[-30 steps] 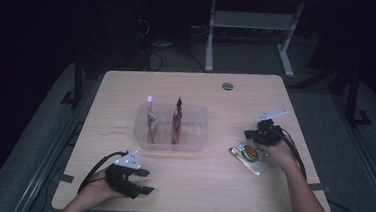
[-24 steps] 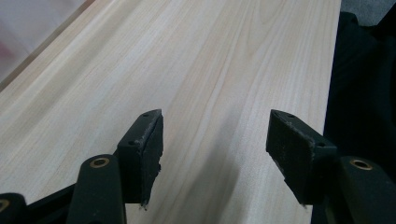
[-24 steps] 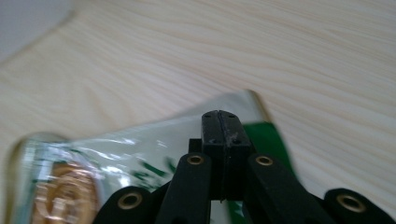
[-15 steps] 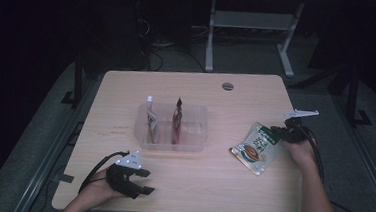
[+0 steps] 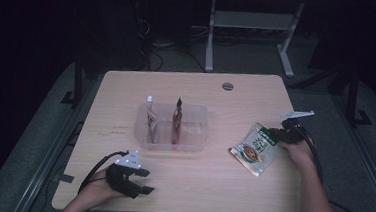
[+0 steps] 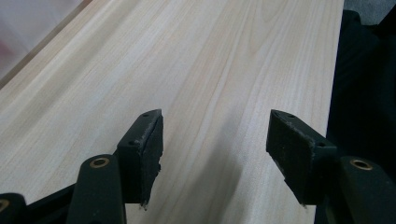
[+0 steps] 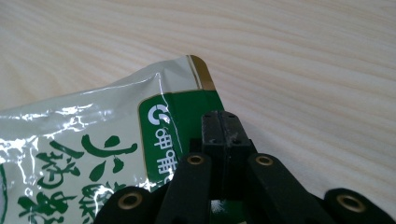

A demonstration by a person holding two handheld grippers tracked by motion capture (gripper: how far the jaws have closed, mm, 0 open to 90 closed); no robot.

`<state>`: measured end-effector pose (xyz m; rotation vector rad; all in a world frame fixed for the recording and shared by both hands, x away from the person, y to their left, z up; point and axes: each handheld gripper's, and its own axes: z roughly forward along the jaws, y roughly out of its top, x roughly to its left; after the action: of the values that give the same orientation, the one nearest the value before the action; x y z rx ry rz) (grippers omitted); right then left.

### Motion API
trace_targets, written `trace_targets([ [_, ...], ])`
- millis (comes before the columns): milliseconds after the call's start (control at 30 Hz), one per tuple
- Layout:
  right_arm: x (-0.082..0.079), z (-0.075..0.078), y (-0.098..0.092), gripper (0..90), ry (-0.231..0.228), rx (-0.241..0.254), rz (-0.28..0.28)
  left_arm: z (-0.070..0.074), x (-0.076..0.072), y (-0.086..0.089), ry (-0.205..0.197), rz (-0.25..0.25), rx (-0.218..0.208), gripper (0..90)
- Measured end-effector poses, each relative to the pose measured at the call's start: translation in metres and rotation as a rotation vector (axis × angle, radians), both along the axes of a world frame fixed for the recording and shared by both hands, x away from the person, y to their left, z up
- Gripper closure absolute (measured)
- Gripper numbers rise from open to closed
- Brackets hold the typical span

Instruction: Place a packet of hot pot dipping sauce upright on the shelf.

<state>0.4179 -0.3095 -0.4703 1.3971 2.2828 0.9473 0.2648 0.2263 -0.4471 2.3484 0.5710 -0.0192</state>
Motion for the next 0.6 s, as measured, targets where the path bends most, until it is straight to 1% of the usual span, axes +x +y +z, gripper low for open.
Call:
trace_targets([
  [67, -0.002, 0.001, 0.003, 89.7, 0.005, -0.013, 0.011, 0.0, 0.0, 0.0, -0.002, 0.0, 0.001, 36.0],
  [167, -0.005, 0.003, 0.007, 89.7, 0.011, -0.034, 0.043, 0.001, 0.0, 0.001, -0.005, 0.004, -0.001, 36.0],
  [200, -0.005, 0.003, 0.007, 89.7, 0.011, -0.034, 0.043, 0.001, 0.0, 0.001, -0.005, 0.004, -0.001, 36.0],
  [267, -0.007, 0.003, 0.009, 89.7, 0.015, -0.035, 0.06, 0.001, 0.0, 0.001, -0.008, 0.004, -0.003, 36.0],
  [300, -0.01, 0.004, 0.012, 89.7, 0.031, -0.025, 0.072, 0.002, -0.001, 0.001, -0.01, 0.003, -0.003, 36.0],
  [367, -0.012, 0.004, 0.014, 89.7, 0.038, -0.02, 0.083, 0.002, -0.001, 0.001, -0.01, 0.005, -0.004, 36.0],
  [400, -0.015, 0.005, 0.019, 89.7, 0.056, -0.013, 0.101, 0.002, -0.001, 0.001, -0.012, 0.006, -0.003, 36.0],
  [433, -0.015, 0.005, 0.019, 89.7, 0.056, -0.013, 0.101, 0.002, 0.0, 0.001, -0.011, 0.007, -0.004, 36.0],
  [467, -0.017, 0.005, 0.022, 89.7, 0.058, -0.021, 0.116, 0.002, 0.0, 0.001, -0.012, 0.008, -0.003, 36.0],
  [500, -0.021, 0.006, 0.027, 89.7, 0.063, -0.018, 0.143, 0.002, -0.001, 0.001, -0.012, 0.008, -0.002, 36.0],
  [533, -0.021, 0.006, 0.027, 89.7, 0.063, -0.018, 0.143, 0.003, -0.001, 0.001, -0.014, 0.004, 0.001, 36.0],
  [600, -0.026, 0.006, 0.032, 89.7, 0.075, -0.007, 0.166, 0.003, -0.001, 0.001, -0.015, 0.004, -0.001, 36.0],
])
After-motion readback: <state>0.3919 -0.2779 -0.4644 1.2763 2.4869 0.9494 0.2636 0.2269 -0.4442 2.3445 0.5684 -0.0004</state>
